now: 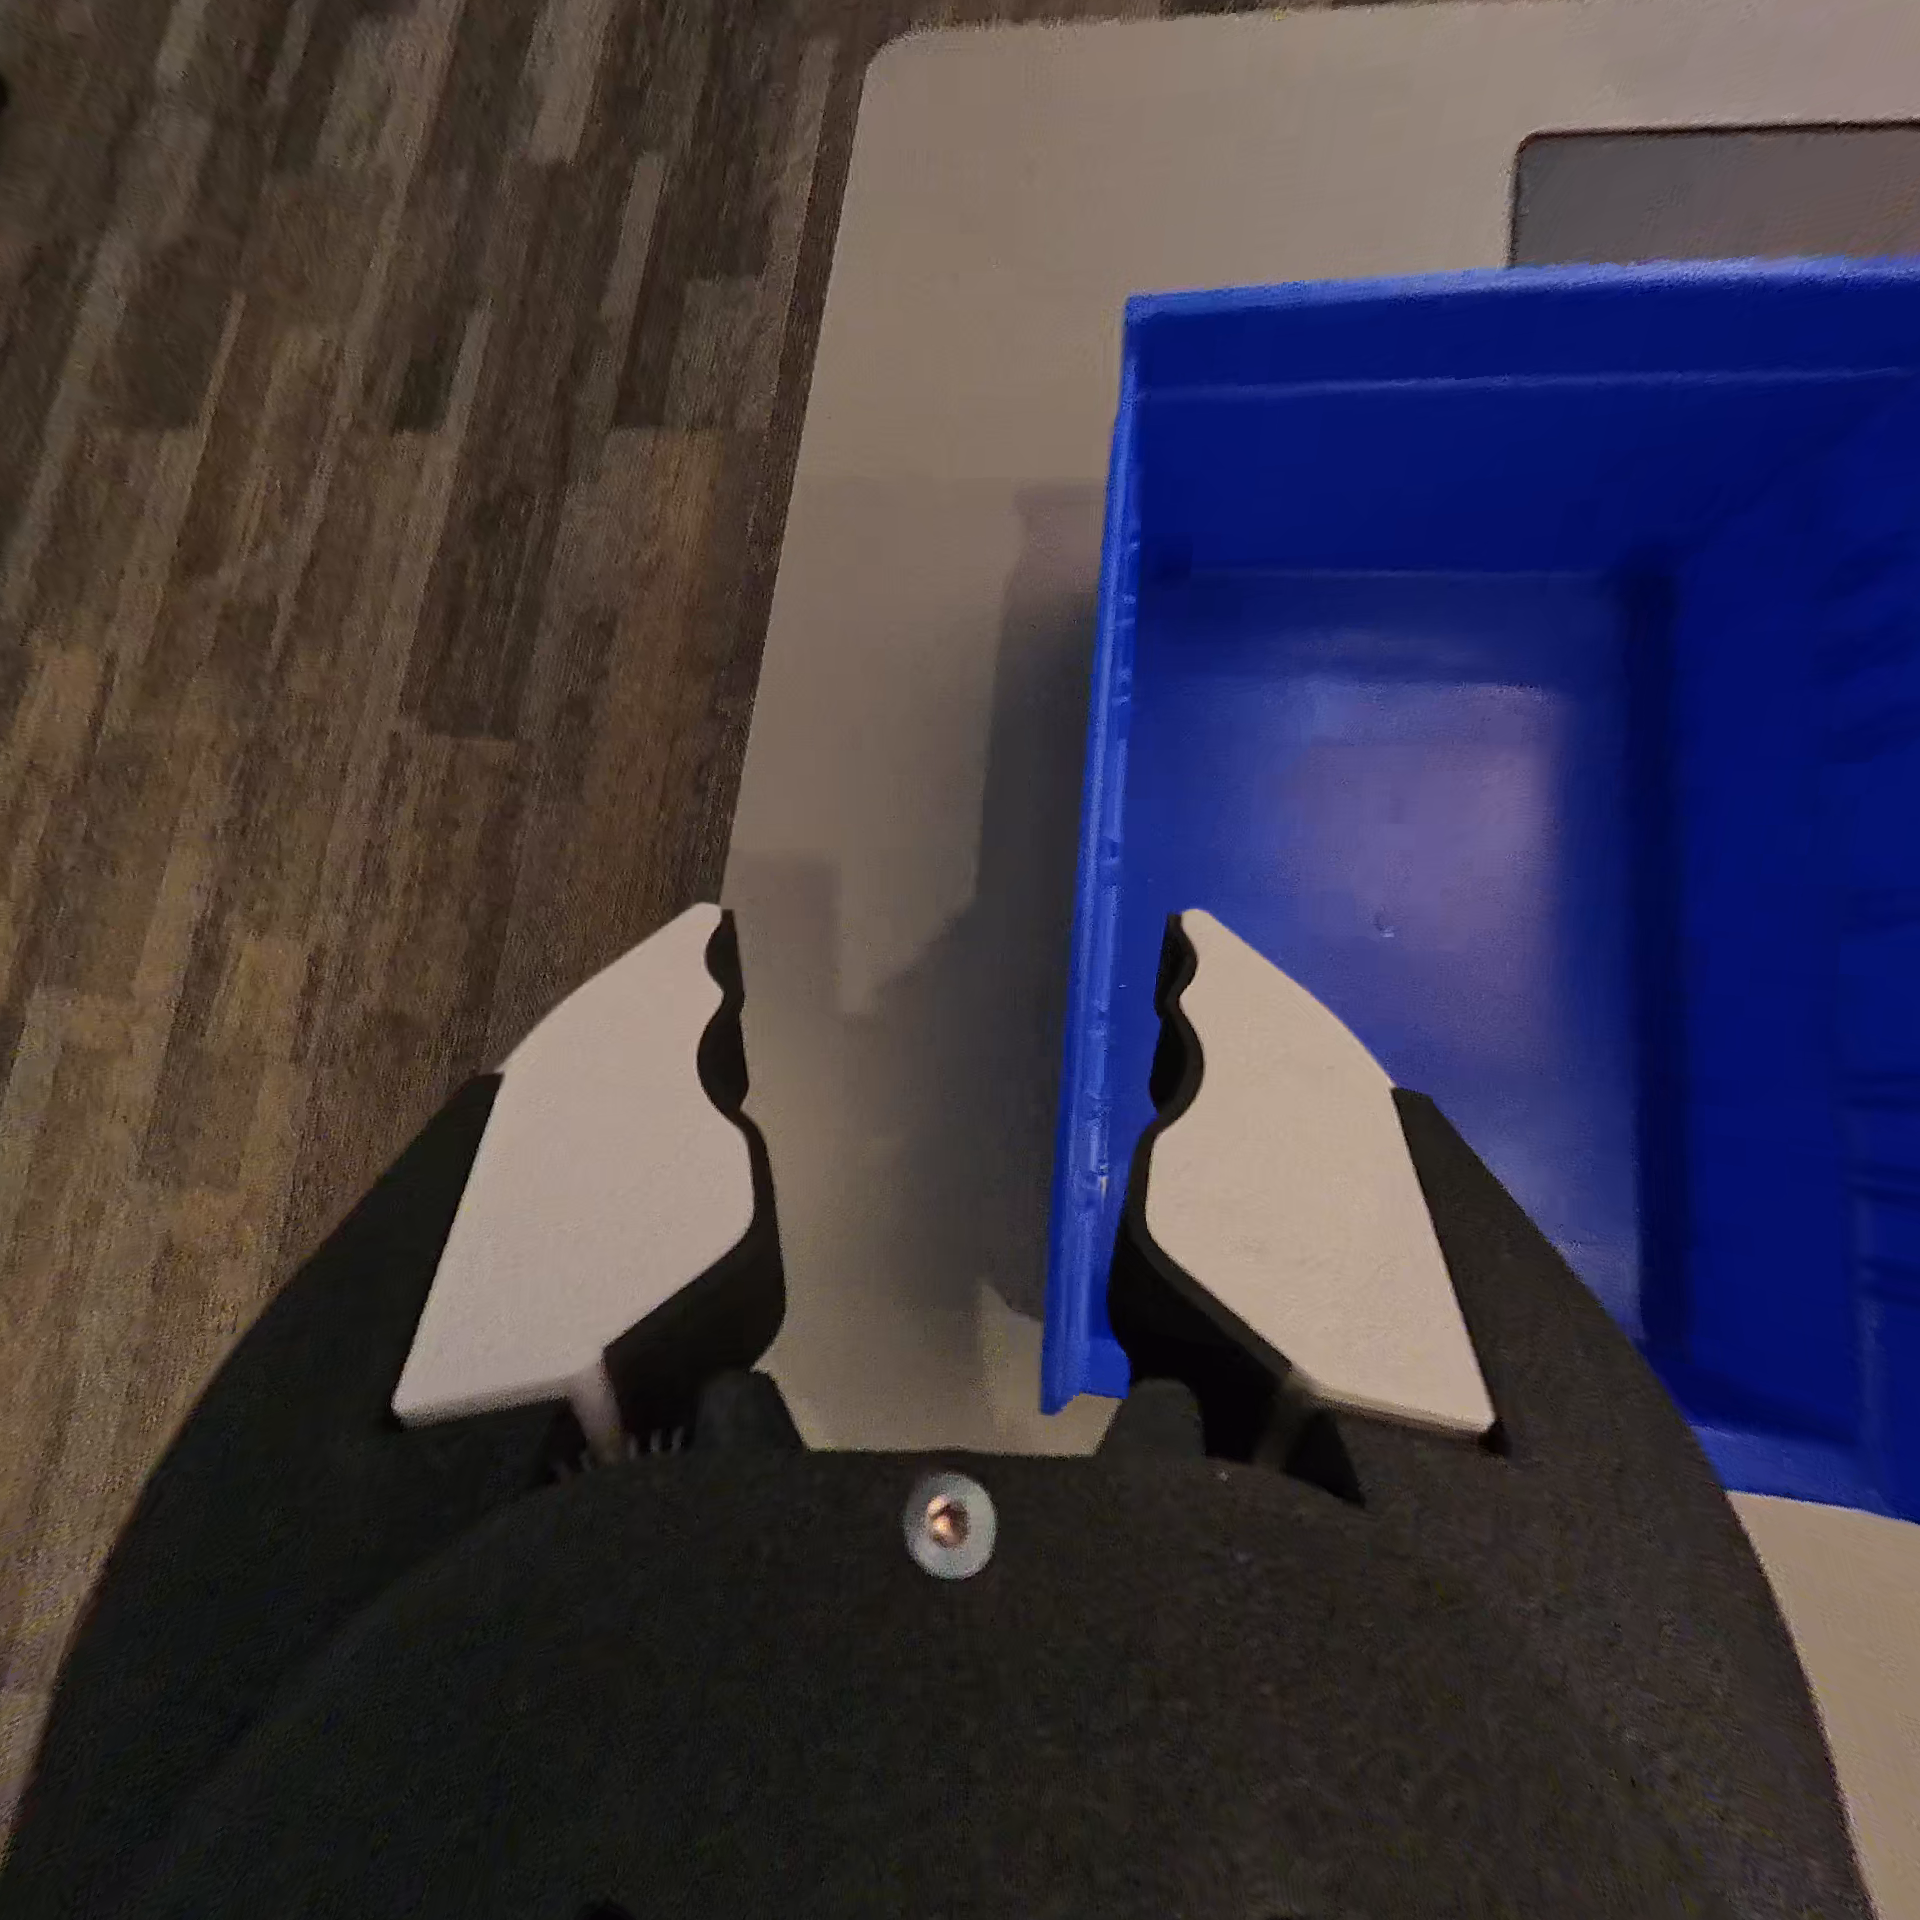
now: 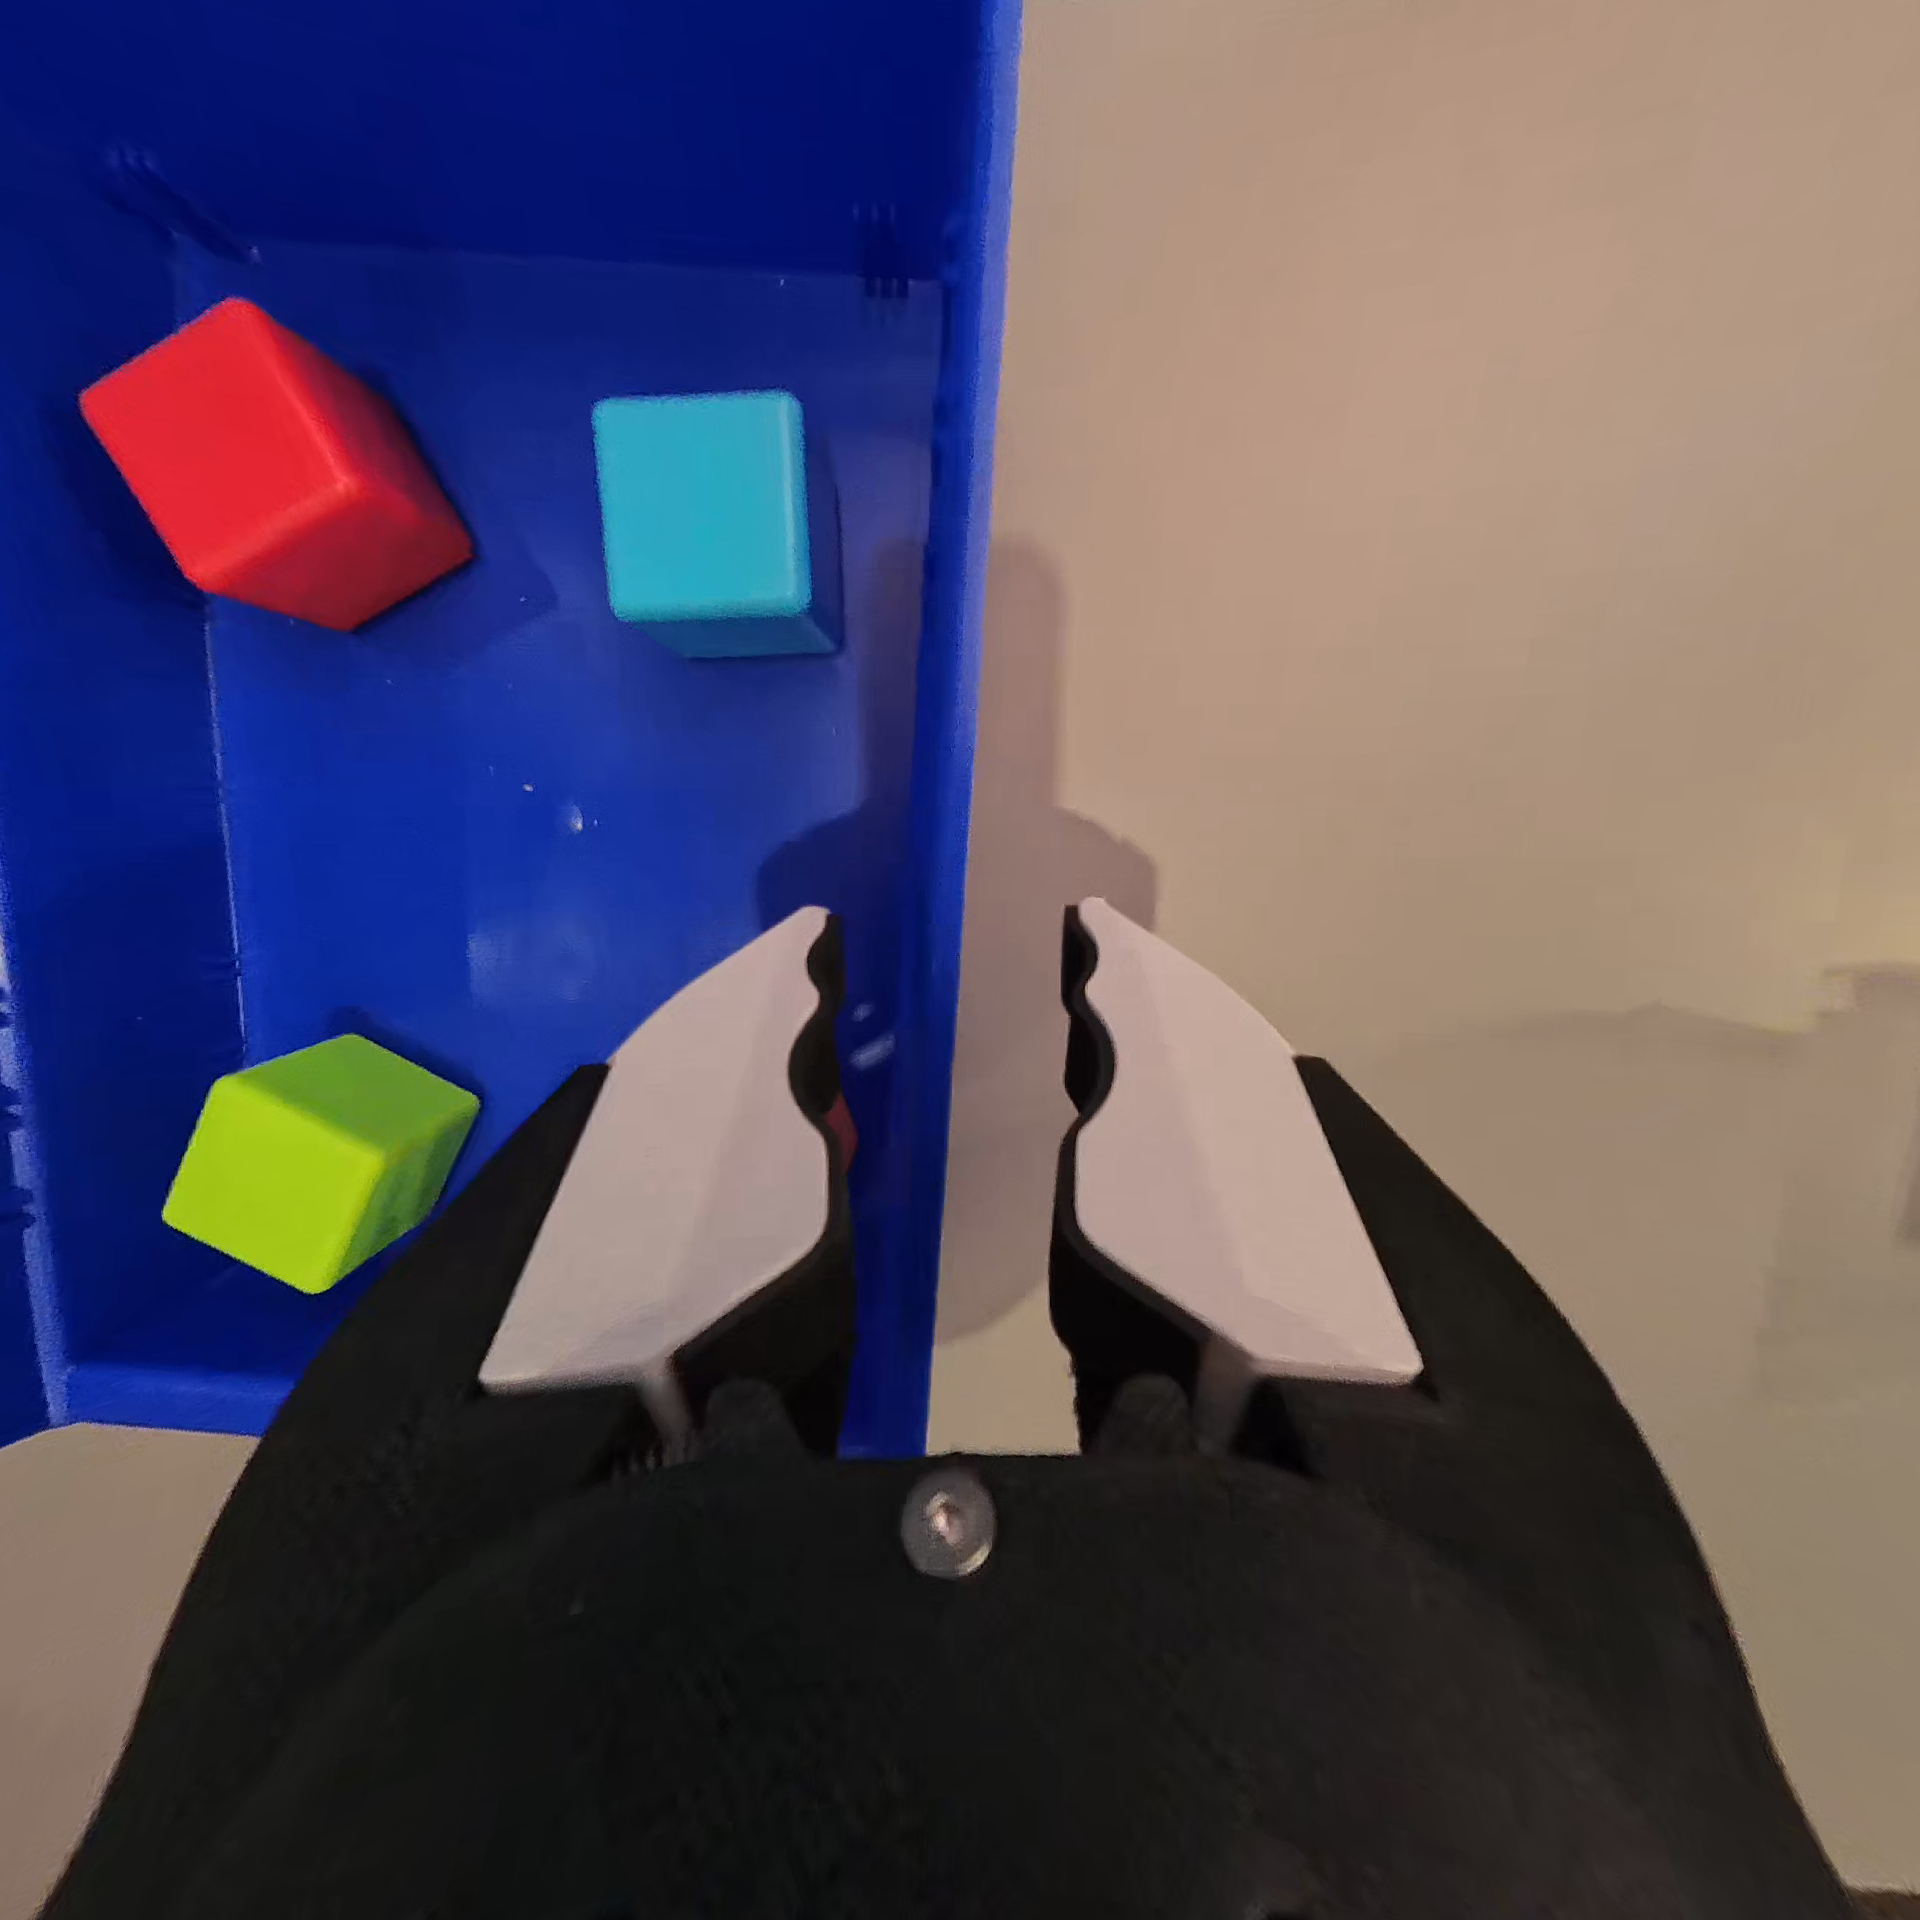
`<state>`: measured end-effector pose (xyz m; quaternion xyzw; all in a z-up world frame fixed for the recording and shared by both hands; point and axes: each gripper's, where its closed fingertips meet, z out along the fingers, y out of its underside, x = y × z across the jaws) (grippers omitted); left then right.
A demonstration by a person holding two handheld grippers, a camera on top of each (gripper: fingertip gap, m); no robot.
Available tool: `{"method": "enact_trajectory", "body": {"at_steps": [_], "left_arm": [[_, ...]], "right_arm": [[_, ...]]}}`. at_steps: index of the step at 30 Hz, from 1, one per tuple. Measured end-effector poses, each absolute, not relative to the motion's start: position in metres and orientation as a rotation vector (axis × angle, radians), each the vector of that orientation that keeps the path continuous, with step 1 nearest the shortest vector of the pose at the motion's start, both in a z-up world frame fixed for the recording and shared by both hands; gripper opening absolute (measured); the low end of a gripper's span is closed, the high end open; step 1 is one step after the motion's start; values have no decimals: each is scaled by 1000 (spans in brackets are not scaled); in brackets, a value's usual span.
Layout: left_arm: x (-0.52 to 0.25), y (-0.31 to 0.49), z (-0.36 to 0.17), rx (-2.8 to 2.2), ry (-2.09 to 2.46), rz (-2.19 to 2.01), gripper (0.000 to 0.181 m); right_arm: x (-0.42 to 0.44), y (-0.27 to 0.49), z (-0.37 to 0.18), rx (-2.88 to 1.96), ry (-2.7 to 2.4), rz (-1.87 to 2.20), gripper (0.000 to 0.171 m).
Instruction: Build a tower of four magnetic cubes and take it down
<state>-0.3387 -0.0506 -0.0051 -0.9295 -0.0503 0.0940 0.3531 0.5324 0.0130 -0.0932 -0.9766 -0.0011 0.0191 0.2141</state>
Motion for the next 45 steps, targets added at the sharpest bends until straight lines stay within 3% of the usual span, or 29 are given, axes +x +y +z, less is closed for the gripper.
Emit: {"method": "enact_trajectory", "body": {"at_steps": [8, 13, 16, 18, 19, 28, 45], "left_arm": [[-327, -23, -53, -2519, -119, 85, 77], [-329, -23, -83, -2657, -148, 150, 63], [-325, -24, -97, -2719, -187, 87, 40], [-312, -22, -101, -2731, -207, -57, 8], [-308, -20, -102, -2729, -243, -106, 6], [-278, -29, -105, -2842, -45, -70, 4], [-134, -6, -108, -2825, 449, -102, 6]], "right_arm": [[529, 9, -114, -2808, -2, 69, 16], [523, 9, -117, -2828, -24, 75, 9], [523, 9, -117, -2836, -20, 56, 9], [522, 9, -117, -2836, -16, 59, 9], [522, 9, -117, -2838, -15, 59, 9], [481, 11, -117, -2883, -99, 139, 8], [344, -1, -115, -2982, -540, 135, 12]]}}
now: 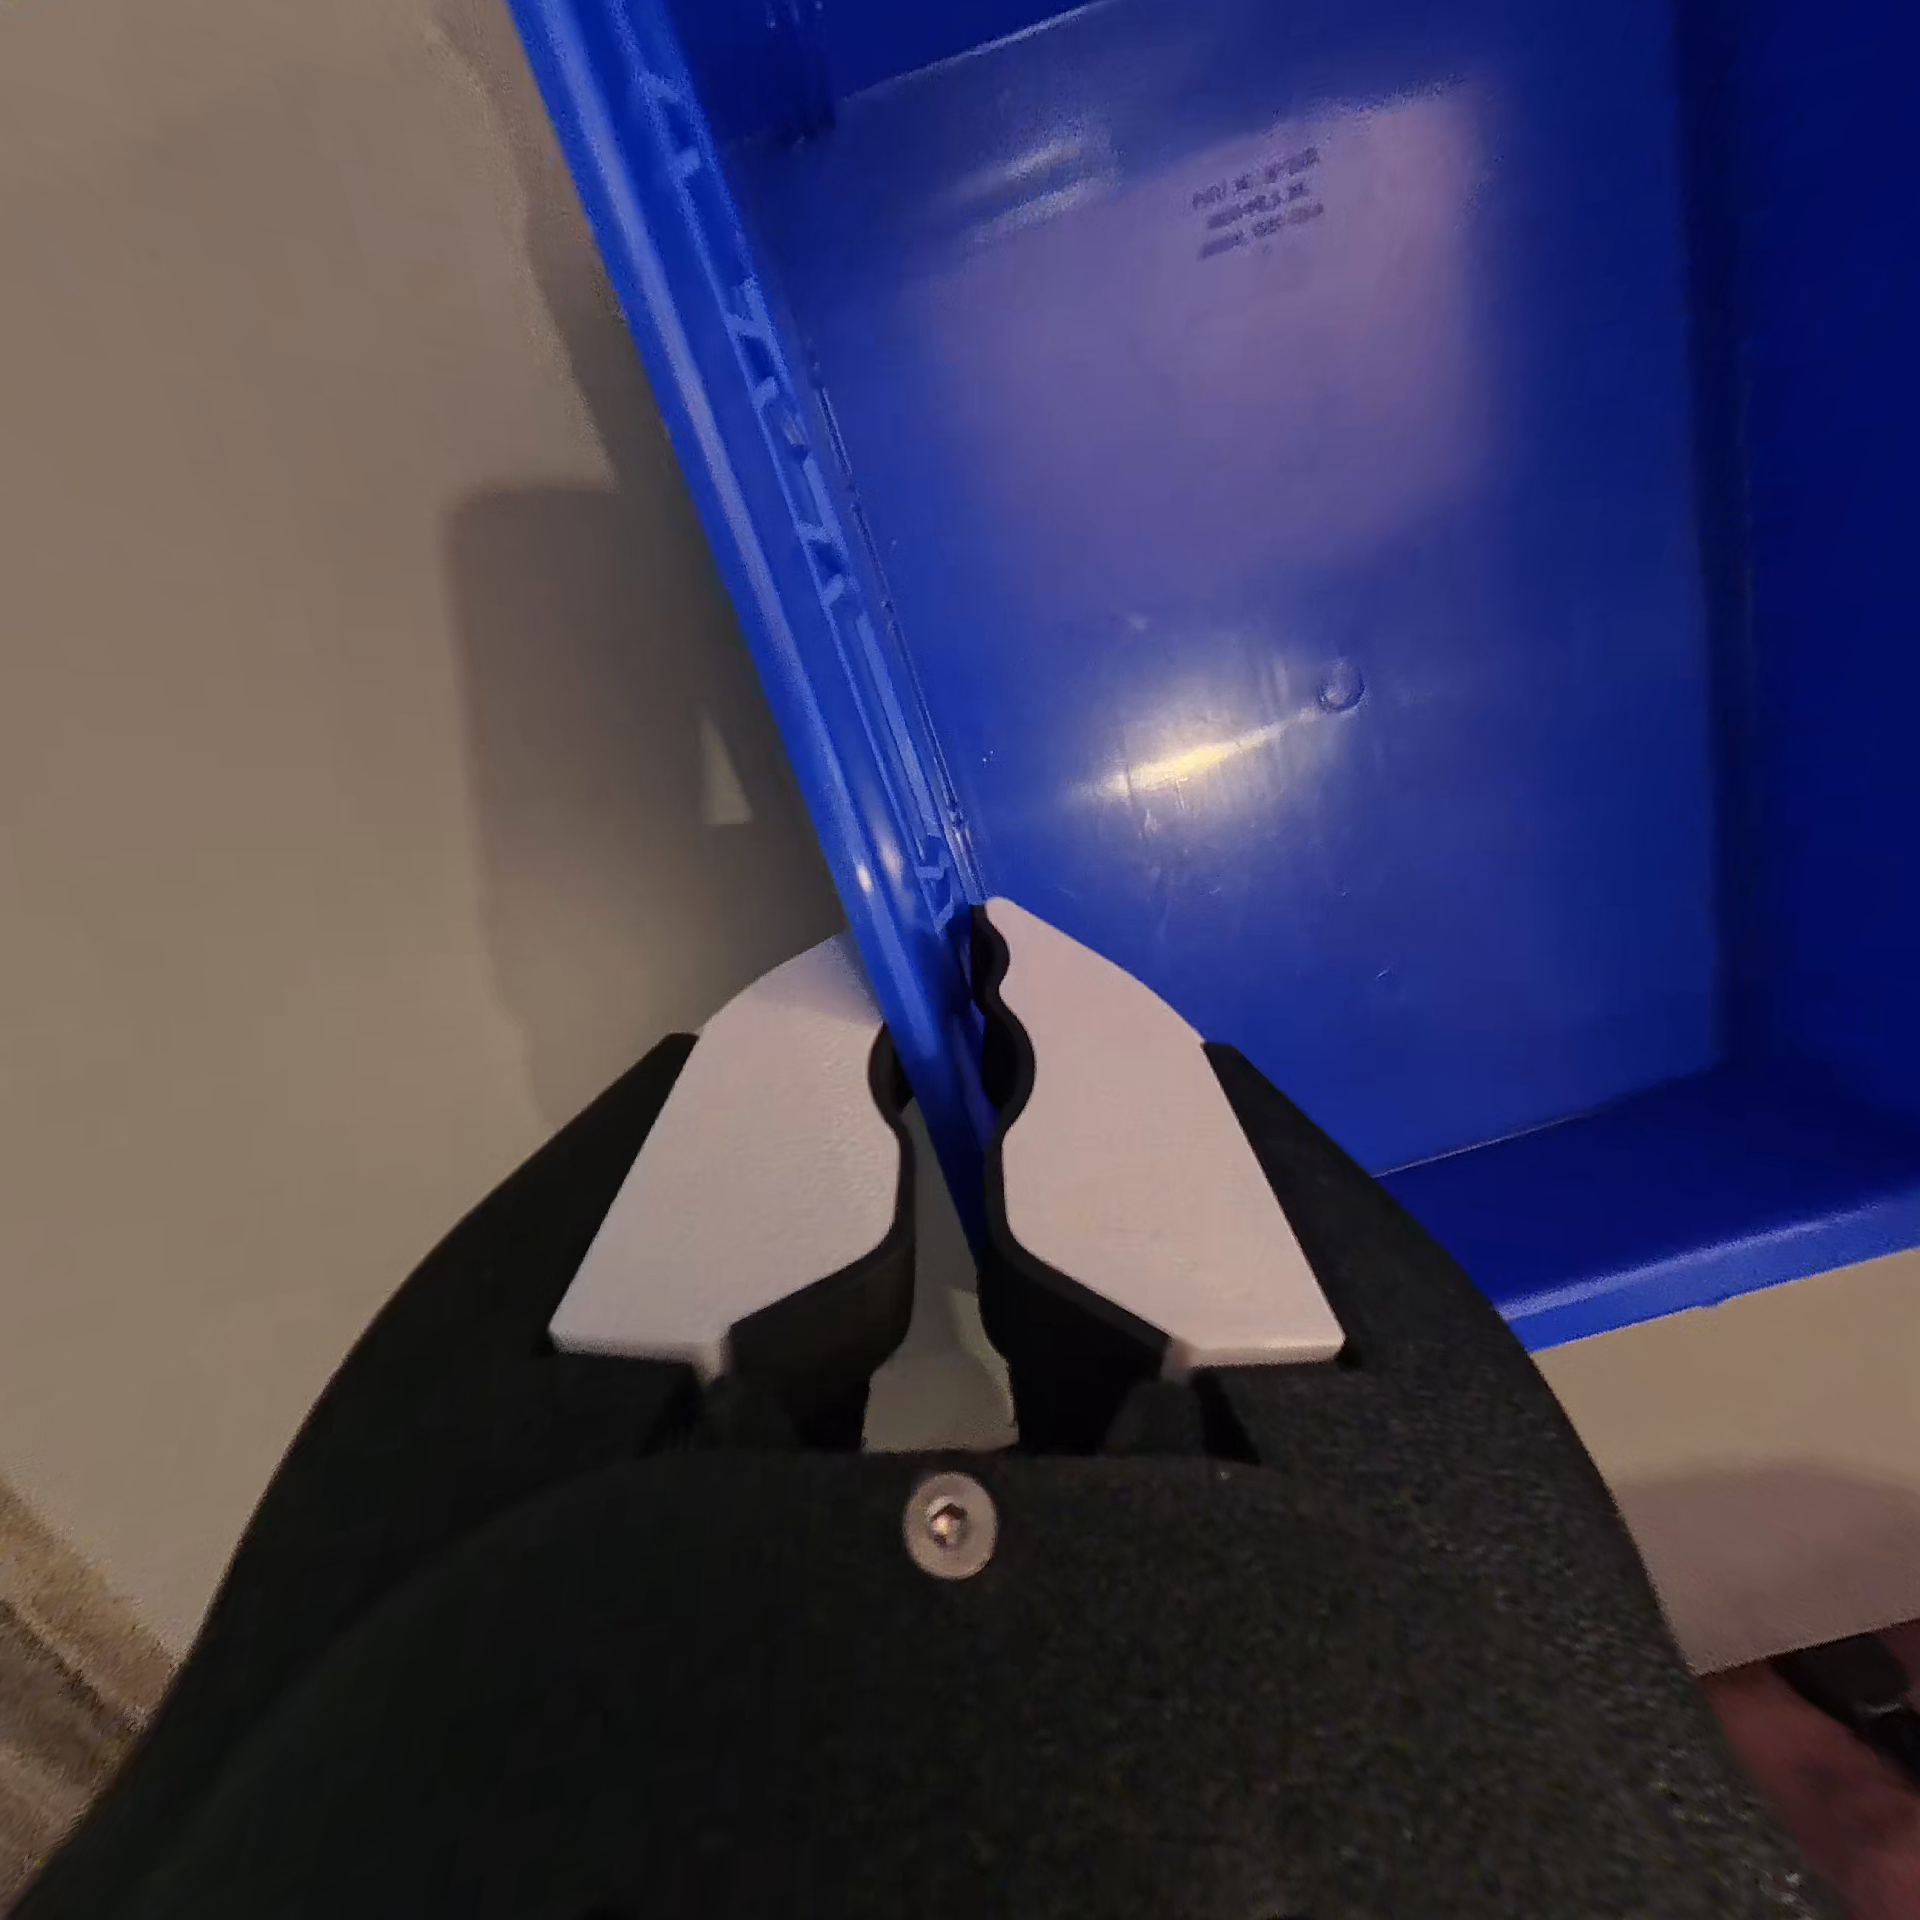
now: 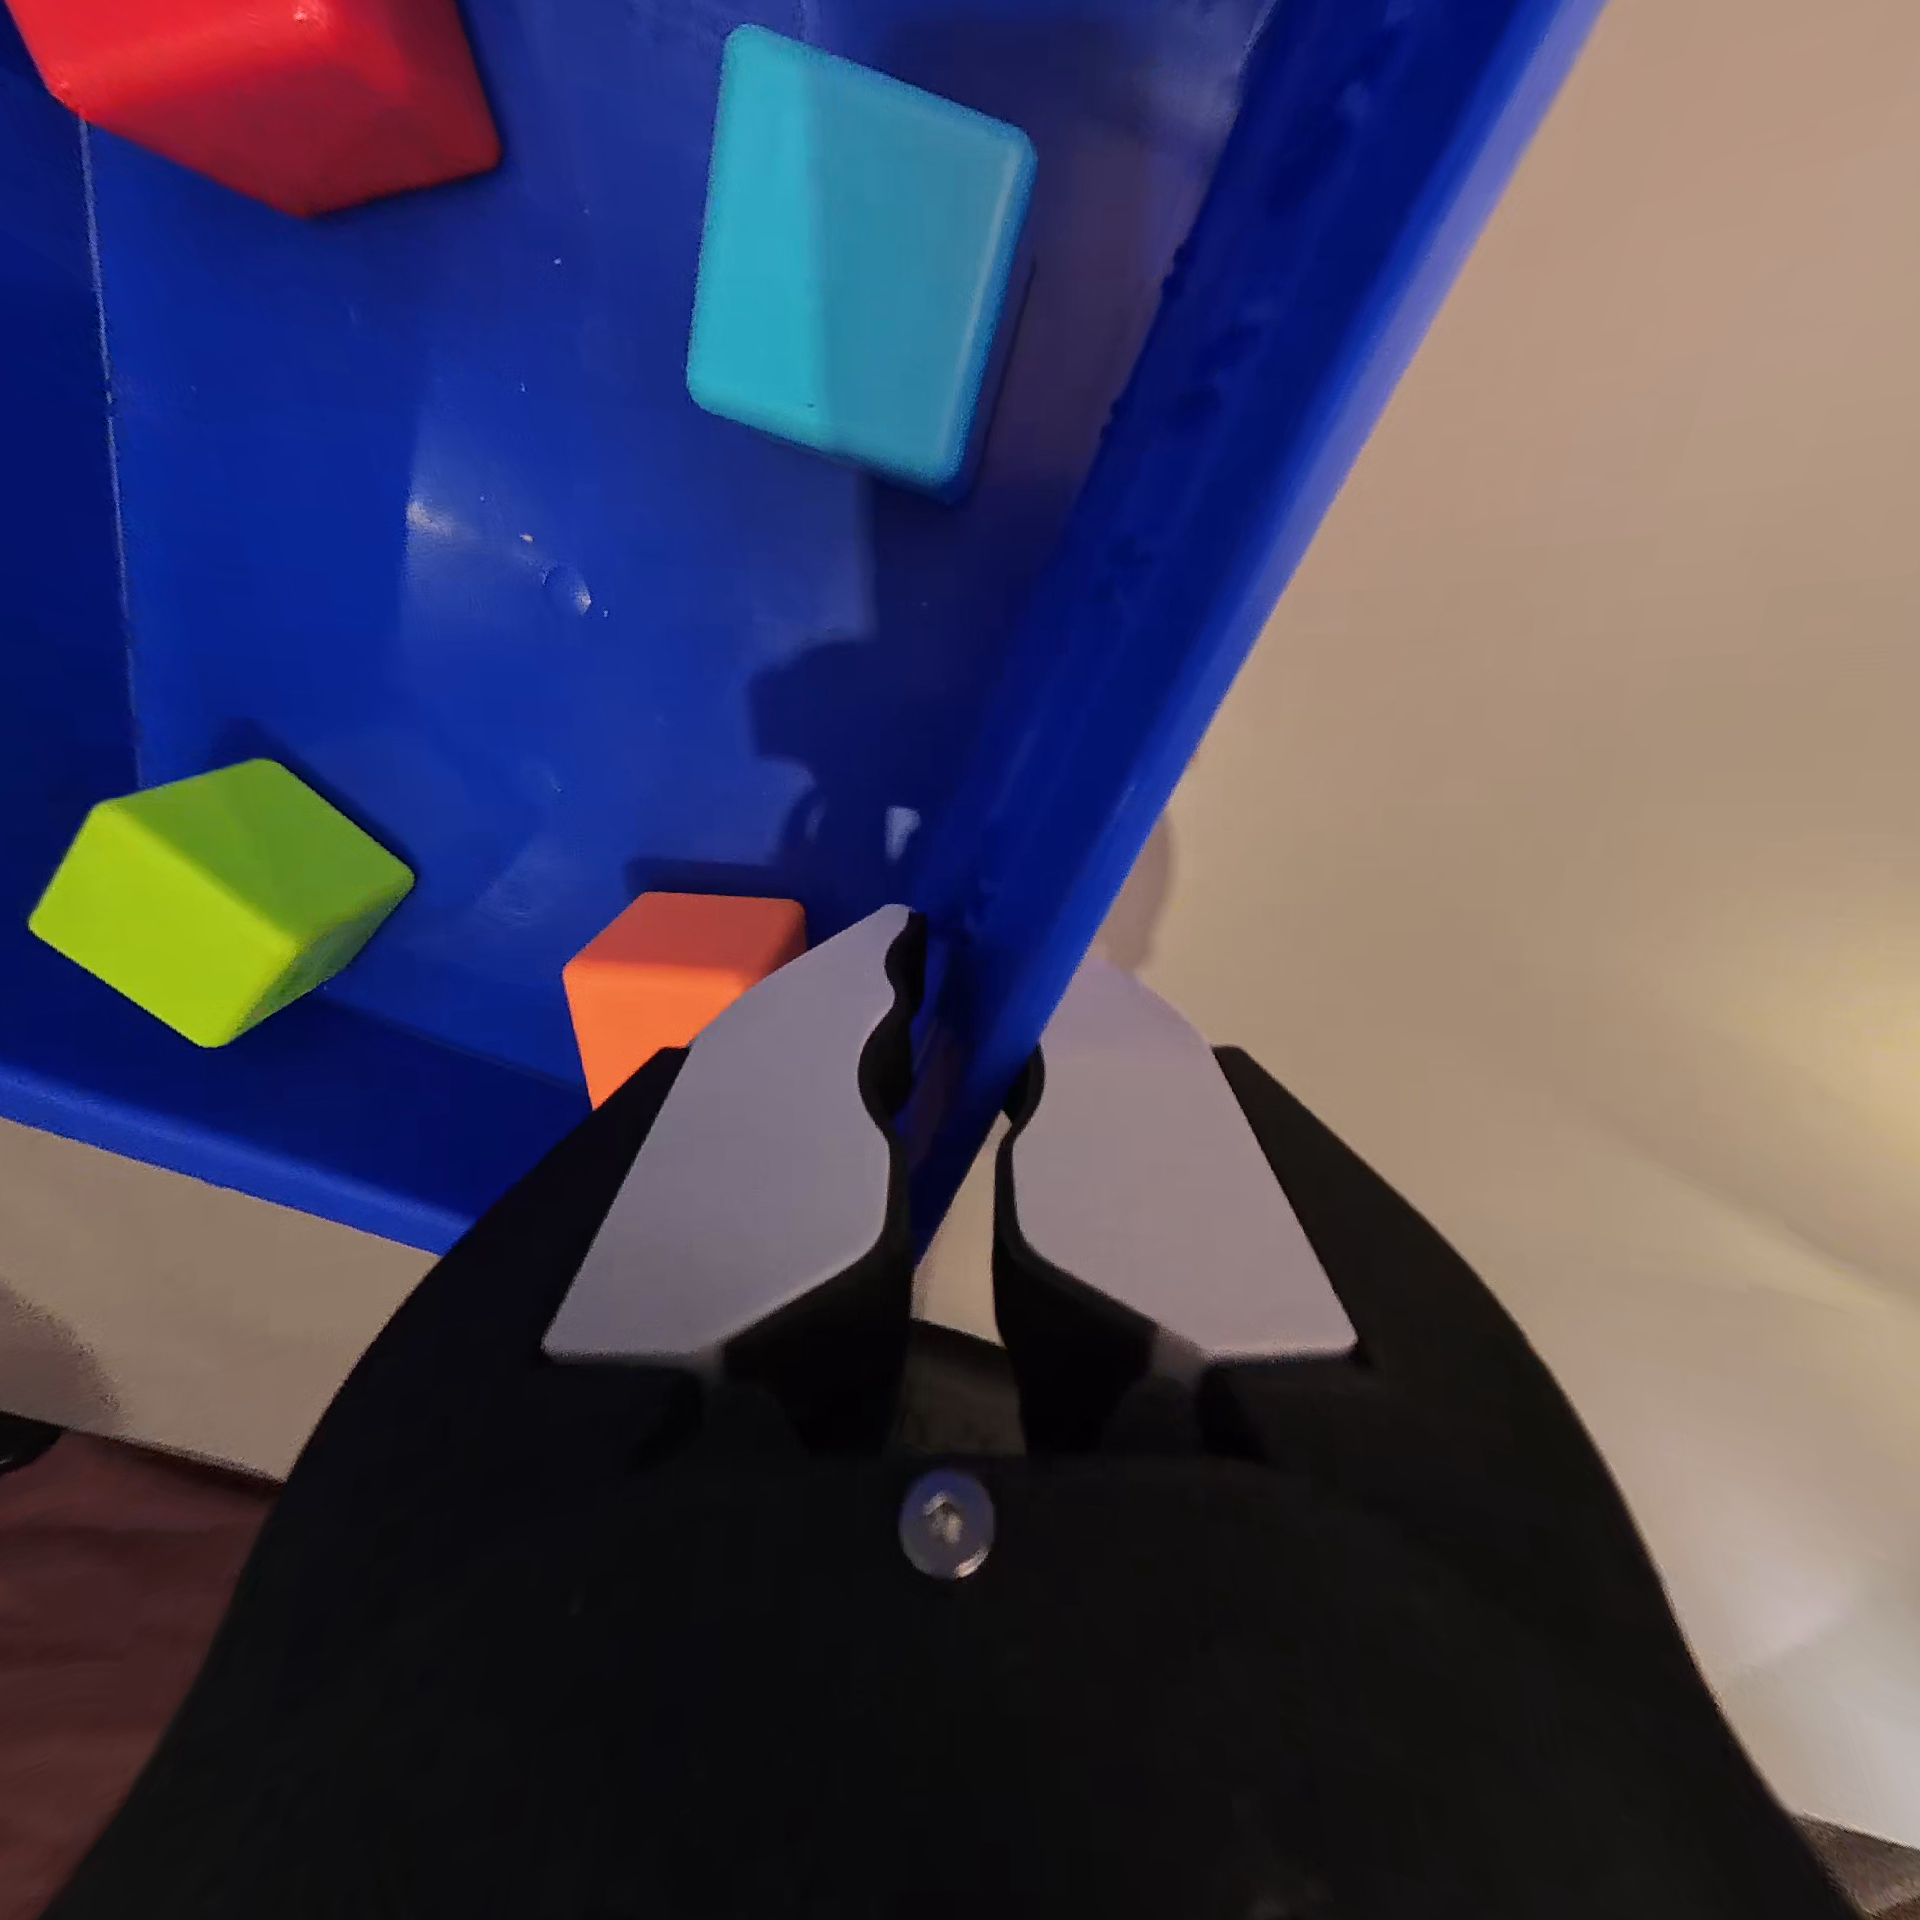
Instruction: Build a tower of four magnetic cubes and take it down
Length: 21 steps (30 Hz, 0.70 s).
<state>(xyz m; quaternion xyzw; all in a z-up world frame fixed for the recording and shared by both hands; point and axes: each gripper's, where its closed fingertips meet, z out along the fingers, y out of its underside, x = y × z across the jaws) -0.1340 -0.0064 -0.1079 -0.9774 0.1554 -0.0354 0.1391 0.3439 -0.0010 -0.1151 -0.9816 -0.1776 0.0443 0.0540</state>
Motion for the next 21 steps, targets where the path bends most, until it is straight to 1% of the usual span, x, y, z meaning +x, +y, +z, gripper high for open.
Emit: {"method": "enact_trajectory", "body": {"at_steps": [5, 10, 16, 19, 20, 21], "left_arm": [[-119, -7, -108, -2823, 480, -74, 7], [-113, -13, -109, -2845, 496, -29, 9], [-94, -15, -110, -2815, 607, 88, 22], [-75, -12, -110, -2779, 630, -6, 23], [-69, -12, -110, -2769, 640, -48, 27], [-64, -12, -109, -2766, 652, -97, 37]], "right_arm": [[295, 4, -116, -2905, -677, 198, 15], [292, 28, -124, -2833, -648, 123, 24], [312, 34, -128, -2862, -537, 127, 24], [327, 35, -128, -2887, -448, 118, 23], [330, 36, -129, -2896, -417, 133, 22], [332, 34, -130, -2918, -395, 153, 21]]}}
